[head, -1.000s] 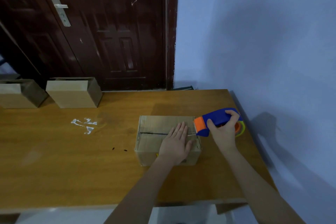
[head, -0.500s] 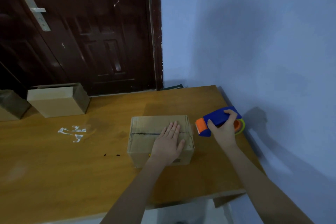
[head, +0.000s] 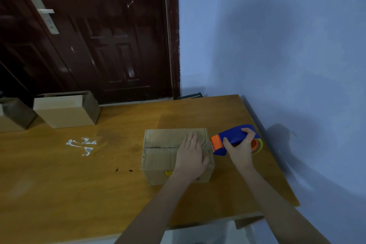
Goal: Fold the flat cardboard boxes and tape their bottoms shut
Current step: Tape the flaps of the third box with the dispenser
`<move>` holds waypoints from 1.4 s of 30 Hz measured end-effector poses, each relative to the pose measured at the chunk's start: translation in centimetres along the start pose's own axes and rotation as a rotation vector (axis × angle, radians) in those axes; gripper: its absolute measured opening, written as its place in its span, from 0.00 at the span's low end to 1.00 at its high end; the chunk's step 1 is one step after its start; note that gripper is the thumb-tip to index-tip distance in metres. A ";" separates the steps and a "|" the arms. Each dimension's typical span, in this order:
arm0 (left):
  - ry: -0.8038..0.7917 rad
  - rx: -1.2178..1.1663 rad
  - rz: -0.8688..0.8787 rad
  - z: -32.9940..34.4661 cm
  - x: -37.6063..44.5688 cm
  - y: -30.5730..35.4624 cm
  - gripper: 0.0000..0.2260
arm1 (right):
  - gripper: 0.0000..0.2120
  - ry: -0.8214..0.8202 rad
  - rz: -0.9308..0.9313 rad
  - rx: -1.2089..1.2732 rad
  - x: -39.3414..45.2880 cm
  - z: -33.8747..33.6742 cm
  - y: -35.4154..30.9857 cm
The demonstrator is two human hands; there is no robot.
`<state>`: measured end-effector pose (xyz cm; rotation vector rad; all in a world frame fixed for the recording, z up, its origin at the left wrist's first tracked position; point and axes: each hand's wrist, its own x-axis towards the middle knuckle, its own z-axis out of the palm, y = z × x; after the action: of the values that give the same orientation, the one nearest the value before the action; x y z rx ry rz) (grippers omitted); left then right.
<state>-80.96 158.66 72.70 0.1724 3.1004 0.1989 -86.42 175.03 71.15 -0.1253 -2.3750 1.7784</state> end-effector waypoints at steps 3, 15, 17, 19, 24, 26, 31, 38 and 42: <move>0.017 -0.071 0.098 0.5 0.7 0.9 0.33 | 0.30 -0.008 -0.019 -0.020 0.0 0.1 -0.1; 0.049 -0.087 0.068 2.1 0.7 1.4 0.34 | 0.28 -0.186 -0.202 -0.334 2.0 0.3 -2.6; 0.049 -0.091 0.061 2.0 0.7 1.4 0.34 | 0.28 -0.241 -0.255 -0.444 2.5 0.6 -3.4; 0.047 -0.097 0.060 2.2 0.7 1.4 0.34 | 0.28 -0.295 -0.313 -0.542 3.0 1.1 -4.1; 0.048 -0.069 0.067 2.4 0.9 1.4 0.34 | 0.28 -0.381 -0.354 -0.654 3.8 1.6 -4.6; 0.044 -0.063 0.070 2.4 0.9 1.5 0.35 | 0.30 -0.484 -0.342 -0.762 3.3 1.8 -3.7; 0.037 -0.107 0.042 2.3 1.1 1.4 0.38 | 0.31 -0.490 -0.226 -0.679 2.7 0.9 -1.6; 0.029 -0.231 0.015 1.5 1.2 1.1 0.42 | 0.31 -0.419 -0.177 -0.709 5.0 -1.5 -5.4; 0.055 -0.276 0.043 0.6 1.5 1.1 0.40 | 0.27 -0.400 -0.028 -0.565 5.1 -2.0 -6.1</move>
<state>-82.27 159.99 72.24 0.2279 3.0808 0.6377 -90.82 175.99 78.01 0.2132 -3.0851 1.1502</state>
